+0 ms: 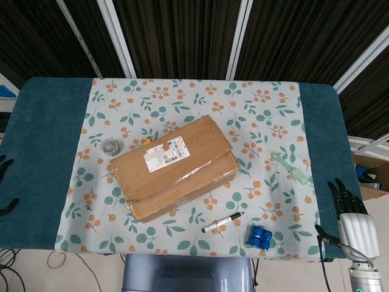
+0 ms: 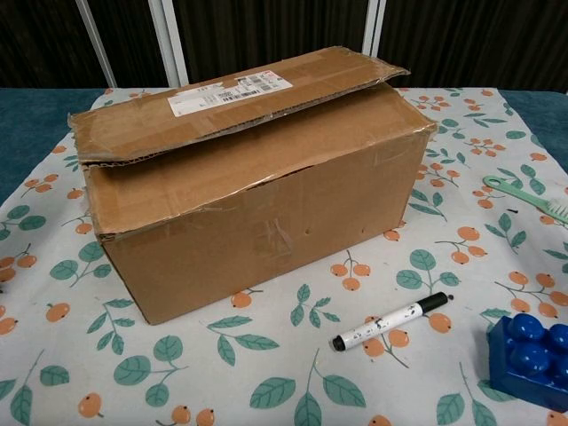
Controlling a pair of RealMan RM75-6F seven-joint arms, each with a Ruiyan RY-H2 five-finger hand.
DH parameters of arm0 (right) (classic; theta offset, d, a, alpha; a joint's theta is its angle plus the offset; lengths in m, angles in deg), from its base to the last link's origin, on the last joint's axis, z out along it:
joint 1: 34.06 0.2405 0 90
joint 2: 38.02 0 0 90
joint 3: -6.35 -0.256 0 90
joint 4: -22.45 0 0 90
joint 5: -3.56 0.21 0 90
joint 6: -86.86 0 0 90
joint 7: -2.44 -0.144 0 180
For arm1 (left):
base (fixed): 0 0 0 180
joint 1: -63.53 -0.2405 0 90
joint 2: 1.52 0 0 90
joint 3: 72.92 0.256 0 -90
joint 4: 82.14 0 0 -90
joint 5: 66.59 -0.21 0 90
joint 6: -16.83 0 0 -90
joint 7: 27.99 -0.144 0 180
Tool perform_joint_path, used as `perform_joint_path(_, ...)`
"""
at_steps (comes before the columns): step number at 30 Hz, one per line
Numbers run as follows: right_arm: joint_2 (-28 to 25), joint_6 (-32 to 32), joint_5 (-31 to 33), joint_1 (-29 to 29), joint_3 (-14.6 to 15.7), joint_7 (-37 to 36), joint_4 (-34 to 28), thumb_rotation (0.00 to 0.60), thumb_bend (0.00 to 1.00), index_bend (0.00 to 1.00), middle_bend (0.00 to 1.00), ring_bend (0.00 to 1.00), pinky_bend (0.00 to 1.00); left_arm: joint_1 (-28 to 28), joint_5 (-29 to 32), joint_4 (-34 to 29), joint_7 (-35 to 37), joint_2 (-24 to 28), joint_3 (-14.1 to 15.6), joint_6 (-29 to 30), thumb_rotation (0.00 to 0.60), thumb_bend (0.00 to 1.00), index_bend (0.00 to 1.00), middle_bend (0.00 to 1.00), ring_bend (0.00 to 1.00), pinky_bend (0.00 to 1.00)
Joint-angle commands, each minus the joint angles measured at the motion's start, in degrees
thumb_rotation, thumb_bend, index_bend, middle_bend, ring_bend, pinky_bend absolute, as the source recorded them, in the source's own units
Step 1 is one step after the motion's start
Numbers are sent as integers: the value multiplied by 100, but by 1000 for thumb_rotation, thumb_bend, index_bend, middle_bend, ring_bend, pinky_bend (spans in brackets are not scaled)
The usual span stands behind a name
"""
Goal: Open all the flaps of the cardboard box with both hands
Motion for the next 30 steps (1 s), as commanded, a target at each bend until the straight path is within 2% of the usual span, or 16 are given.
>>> perform_joint_path(1, -21, -11, -5, -9, 4, -27, -19, 600, 183, 0, 57, 166, 233, -28, -28, 25, 45, -1, -21, 50, 600, 196, 99, 58, 0, 0)
perform_joint_path(22, -58, -50, -65, -41, 37, -33, -107, 600, 183, 0, 57, 166, 233, -32, -632, 252, 376, -50, 76, 215, 600, 196, 99, 76, 0, 0)
perform_joint_path(30, -35, -15, -29, -32, 31, -1, -86, 600, 183, 0, 57, 167, 233, 65, -1186, 495, 567, -203, 190, 325, 600, 196, 99, 86, 0, 0)
